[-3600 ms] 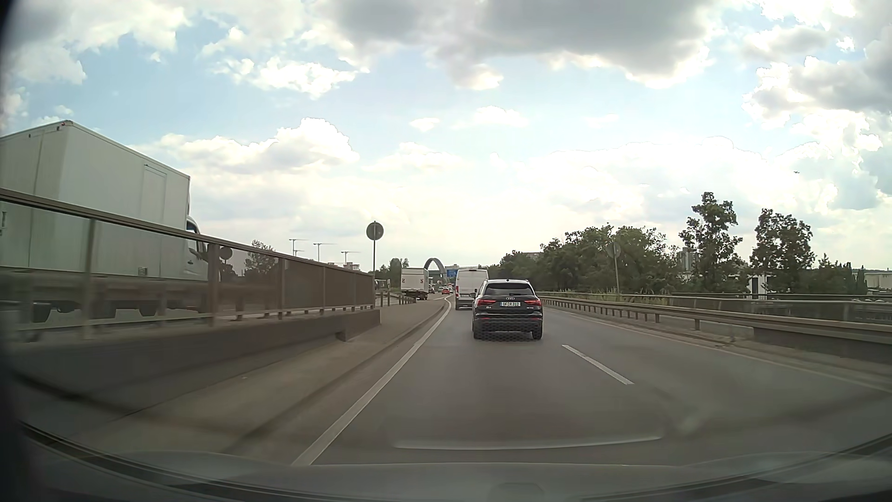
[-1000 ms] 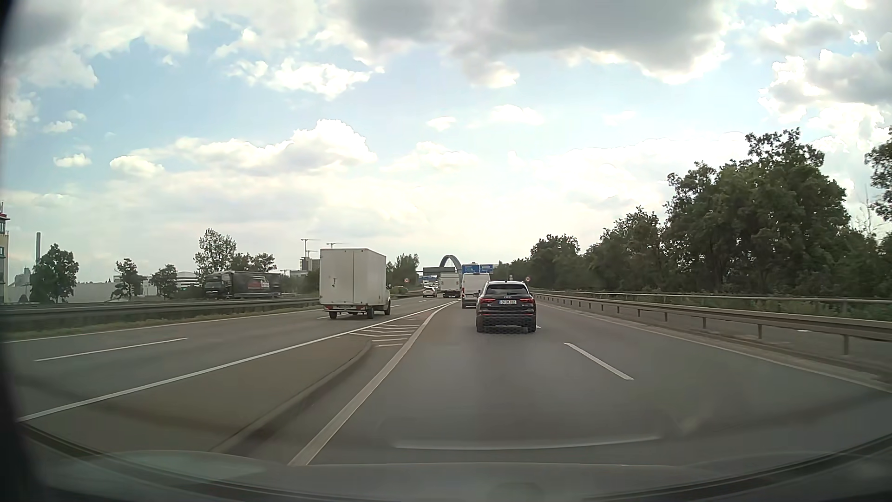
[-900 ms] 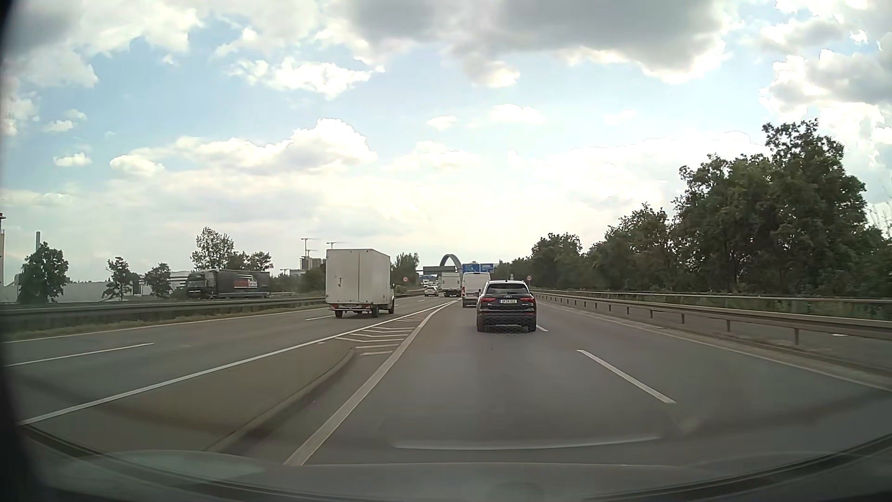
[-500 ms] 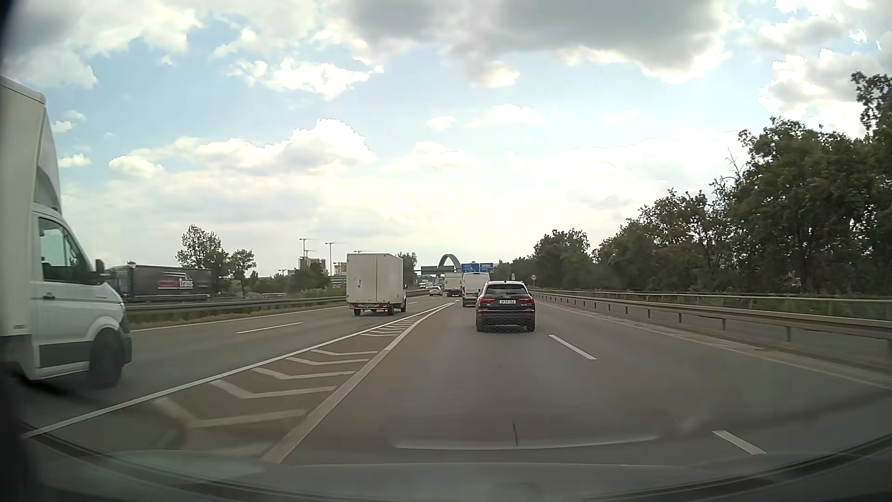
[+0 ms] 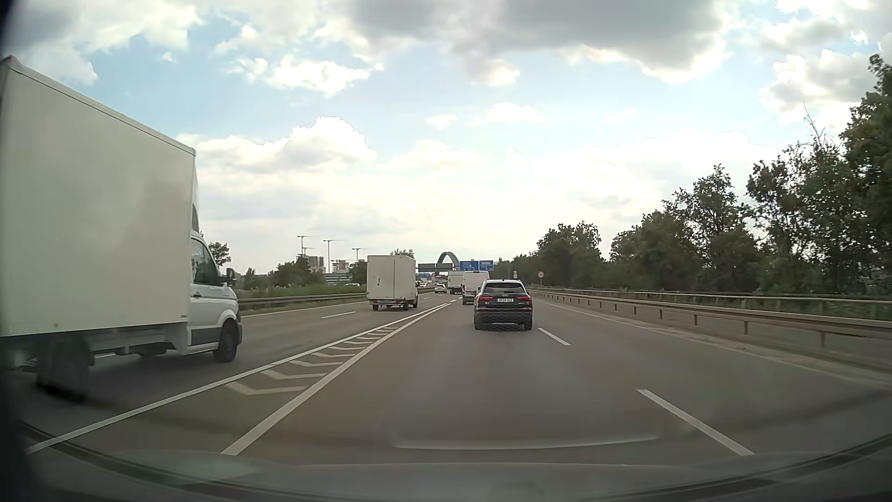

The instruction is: Follow the waypoints while adhering to traffic rules and regulations

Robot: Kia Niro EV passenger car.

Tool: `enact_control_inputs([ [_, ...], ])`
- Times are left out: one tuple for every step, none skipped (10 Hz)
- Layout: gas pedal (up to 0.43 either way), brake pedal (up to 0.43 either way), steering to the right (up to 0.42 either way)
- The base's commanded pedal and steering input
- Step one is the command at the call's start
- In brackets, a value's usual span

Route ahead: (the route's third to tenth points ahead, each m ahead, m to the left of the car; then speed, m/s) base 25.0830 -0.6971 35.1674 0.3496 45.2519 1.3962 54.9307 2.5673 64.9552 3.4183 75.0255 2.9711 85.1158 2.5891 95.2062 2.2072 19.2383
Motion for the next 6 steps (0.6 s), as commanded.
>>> enact_control_inputs([
  [0.311,0.030,-0.002],
  [0.311,0.030,-0.002],
  [0.311,0.030,-0.002],
  [0.311,0.030,-0.003],
  [0.311,0.030,-0.004],
  [0.311,0.030,-0.004],
])
